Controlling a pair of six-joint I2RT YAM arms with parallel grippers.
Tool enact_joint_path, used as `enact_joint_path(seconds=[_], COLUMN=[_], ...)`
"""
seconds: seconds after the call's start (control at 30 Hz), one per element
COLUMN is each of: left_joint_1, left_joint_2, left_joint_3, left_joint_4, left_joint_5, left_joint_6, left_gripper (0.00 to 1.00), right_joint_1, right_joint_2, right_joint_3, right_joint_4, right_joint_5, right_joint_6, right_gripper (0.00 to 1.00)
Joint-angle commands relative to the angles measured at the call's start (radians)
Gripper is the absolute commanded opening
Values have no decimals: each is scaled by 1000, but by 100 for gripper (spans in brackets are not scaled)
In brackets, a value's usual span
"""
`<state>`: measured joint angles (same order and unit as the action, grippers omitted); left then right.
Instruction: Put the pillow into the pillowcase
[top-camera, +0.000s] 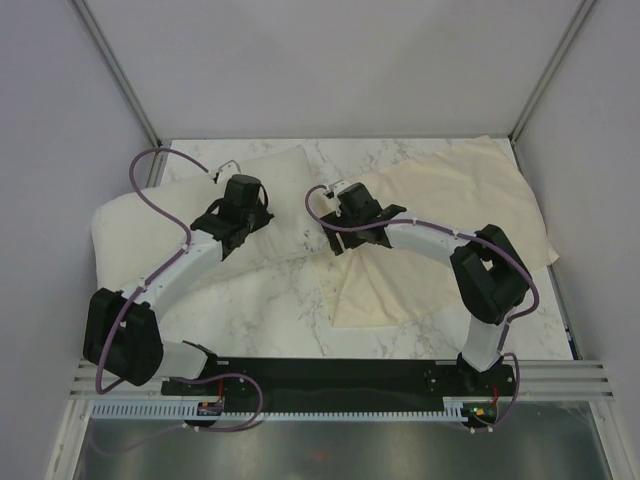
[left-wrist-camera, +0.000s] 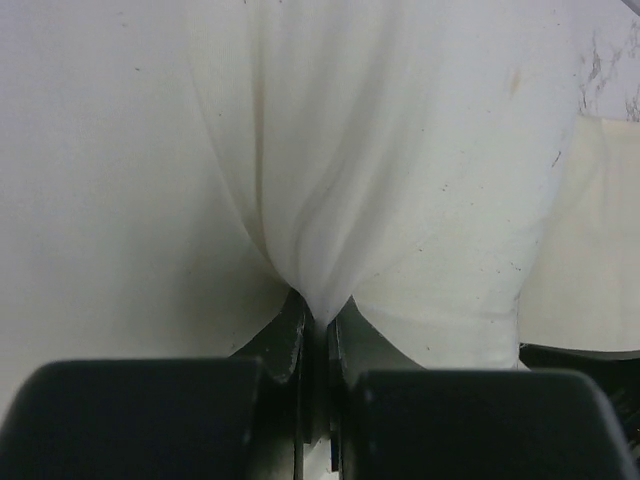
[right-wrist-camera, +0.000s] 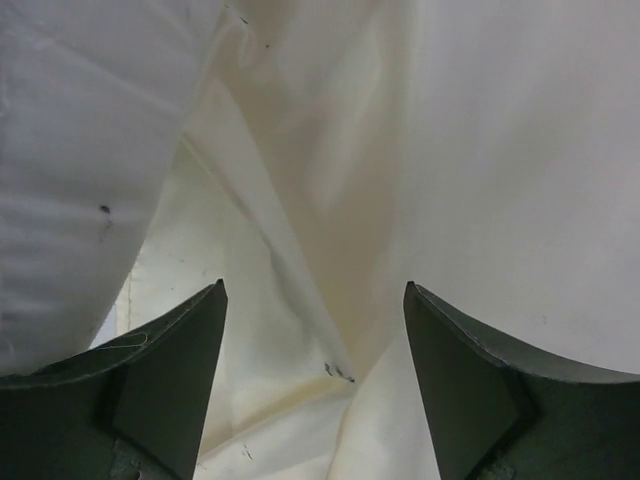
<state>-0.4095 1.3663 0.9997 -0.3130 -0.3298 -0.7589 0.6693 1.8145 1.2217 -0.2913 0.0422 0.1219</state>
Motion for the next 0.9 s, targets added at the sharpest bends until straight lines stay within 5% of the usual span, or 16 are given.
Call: enact_joint_path(seconds=[0.0,0.13,0.43,0.57,0.87], left_joint_1=[37,52,112,113,-3], left_joint_2=[-21,-39,-145,-226,-277], left_joint_3=[-22,-27,-6,-15,-87], left_joint_4=[-66,-64,-136,-167,-175], left_joint_5=[-55,-48,-44,-42,49], left_joint_6=[30,36,64,78,113], left_gripper=[2,2,2,2,2], right_joint_1=[0,4,13,-3,-141], right_joint_2=[35,88,218,230,267], right_joint_3=[73,110,216,259,432], right_joint_4=[28,18,-19,-19,-31], right_joint_5=[-102,-128,-128,-64,-103], right_joint_6=[-7,1,21,79,263], right_gripper=[79,77,52,4,0])
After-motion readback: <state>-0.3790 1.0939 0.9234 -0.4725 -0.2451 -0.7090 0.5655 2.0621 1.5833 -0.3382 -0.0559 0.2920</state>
